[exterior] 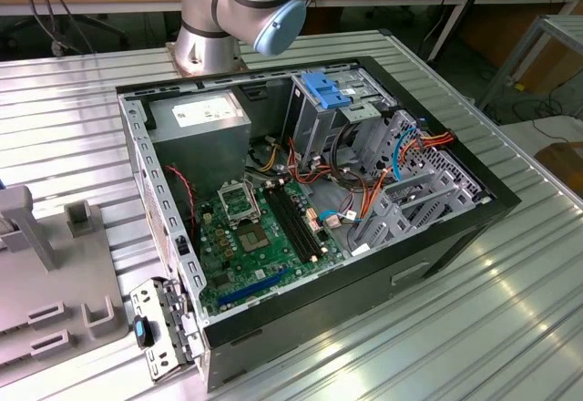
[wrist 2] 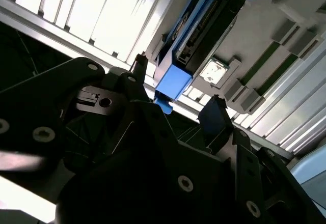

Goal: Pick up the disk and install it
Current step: 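Pick up the disk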

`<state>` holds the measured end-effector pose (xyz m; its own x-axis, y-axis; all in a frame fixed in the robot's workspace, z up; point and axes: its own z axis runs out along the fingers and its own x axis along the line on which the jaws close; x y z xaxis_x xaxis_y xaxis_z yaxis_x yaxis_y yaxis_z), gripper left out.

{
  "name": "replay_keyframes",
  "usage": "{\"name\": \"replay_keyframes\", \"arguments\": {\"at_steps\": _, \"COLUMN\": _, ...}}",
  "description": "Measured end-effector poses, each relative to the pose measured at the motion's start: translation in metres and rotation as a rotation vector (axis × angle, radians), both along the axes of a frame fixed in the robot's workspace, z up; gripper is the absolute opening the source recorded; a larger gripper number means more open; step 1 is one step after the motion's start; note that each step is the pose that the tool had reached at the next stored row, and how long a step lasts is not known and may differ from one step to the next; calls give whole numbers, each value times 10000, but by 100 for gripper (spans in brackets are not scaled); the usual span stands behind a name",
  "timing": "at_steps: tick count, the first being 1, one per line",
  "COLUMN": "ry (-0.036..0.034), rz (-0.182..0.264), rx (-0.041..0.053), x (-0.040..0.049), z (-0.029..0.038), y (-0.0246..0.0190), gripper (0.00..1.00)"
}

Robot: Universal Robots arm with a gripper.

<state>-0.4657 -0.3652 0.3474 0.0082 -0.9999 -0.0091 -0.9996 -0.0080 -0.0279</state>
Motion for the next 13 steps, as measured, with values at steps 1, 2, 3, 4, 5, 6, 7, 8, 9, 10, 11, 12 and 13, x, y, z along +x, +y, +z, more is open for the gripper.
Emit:
{"name": "replay_keyframes", "arguments": {"at_steps": 1, "ry": 1, "rz": 0, "rx": 0, "x": -1, "z": -17, "y": 0, "gripper": 67}}
{"name": "replay_keyframes", "arguments": {"at_steps": 2, "ry": 1, "rz": 0, "rx": 0, "x": -2, "z": -38, "y": -1, "gripper": 67}}
{"name": "replay_keyframes", "arguments": {"at_steps": 3, "ry": 1, "rz": 0, "rx": 0, "x": -2, "z": -56, "y": -1, "gripper": 67}}
{"name": "replay_keyframes", "arguments": {"at_steps": 4, "ry": 1, "rz": 0, "rx": 0, "x": -2, "z": -82, "y": -1, "gripper": 67}}
{"name": "replay_keyframes", "arguments": {"at_steps": 5, "ry": 1, "rz": 0, "rx": 0, "x": -2, "z": -100, "y": -1, "gripper": 67}}
{"name": "replay_keyframes", "arguments": {"at_steps": 6, "ry": 0, "rz": 1, "rx": 0, "x": -5, "z": -137, "y": -2, "gripper": 67}}
{"name": "replay_keyframes", "arguments": {"at_steps": 7, "ry": 1, "rz": -1, "rx": 0, "x": -7, "z": -157, "y": -5, "gripper": 67}}
{"name": "replay_keyframes", "arguments": {"at_steps": 8, "ry": 2, "rz": -1, "rx": 0, "x": -7, "z": -177, "y": -9, "gripper": 67}}
{"name": "replay_keyframes", "arguments": {"at_steps": 9, "ry": 2, "rz": 0, "rx": 0, "x": -7, "z": -197, "y": -13, "gripper": 67}}
{"name": "replay_keyframes", "arguments": {"at_steps": 10, "ry": 3, "rz": 0, "rx": -1, "x": -8, "z": -216, "y": -16, "gripper": 67}}
{"name": "replay_keyframes", "arguments": {"at_steps": 11, "ry": 4, "rz": -1, "rx": 0, "x": -8, "z": -233, "y": -17, "gripper": 67}}
{"name": "replay_keyframes", "arguments": {"at_steps": 12, "ry": 6, "rz": -1, "rx": -1, "x": -8, "z": -252, "y": -18, "gripper": 67}}
{"name": "replay_keyframes", "arguments": {"at_steps": 13, "ry": 6, "rz": 0, "rx": 0, "x": -8, "z": -275, "y": -19, "gripper": 67}}
